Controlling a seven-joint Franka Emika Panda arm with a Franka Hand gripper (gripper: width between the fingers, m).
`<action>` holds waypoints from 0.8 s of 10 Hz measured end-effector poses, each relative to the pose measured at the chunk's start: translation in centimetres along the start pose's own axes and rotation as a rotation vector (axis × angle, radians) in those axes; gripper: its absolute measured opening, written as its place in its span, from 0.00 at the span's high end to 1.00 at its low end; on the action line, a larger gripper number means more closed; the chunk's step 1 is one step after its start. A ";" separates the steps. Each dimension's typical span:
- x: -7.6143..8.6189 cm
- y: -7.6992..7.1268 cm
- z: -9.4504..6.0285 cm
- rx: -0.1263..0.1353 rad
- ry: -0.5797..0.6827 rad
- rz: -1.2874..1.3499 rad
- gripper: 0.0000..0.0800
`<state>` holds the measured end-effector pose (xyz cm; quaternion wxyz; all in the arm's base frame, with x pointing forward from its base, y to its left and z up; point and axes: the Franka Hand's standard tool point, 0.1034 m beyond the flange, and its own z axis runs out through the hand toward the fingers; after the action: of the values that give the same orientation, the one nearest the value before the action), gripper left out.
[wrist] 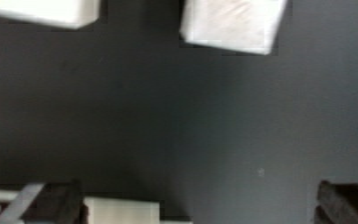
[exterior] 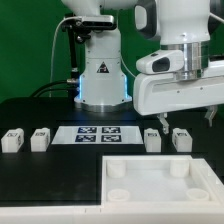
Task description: Assemble one leg
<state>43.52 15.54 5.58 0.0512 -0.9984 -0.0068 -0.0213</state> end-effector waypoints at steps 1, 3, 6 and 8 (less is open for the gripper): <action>-0.1 0.0 0.0 -0.002 -0.011 -0.008 0.19; -0.1 0.2 0.0 -0.008 -0.057 -0.021 0.19; -1.4 0.1 0.5 -0.041 -0.363 -0.012 0.19; -2.2 0.0 1.3 -0.061 -0.617 0.008 0.19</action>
Offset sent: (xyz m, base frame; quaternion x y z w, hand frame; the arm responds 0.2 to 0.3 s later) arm 0.0000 0.0000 0.0000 0.0000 -0.1790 0.0000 0.9838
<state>41.36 15.66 4.19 0.0166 -0.9588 -0.0174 0.2829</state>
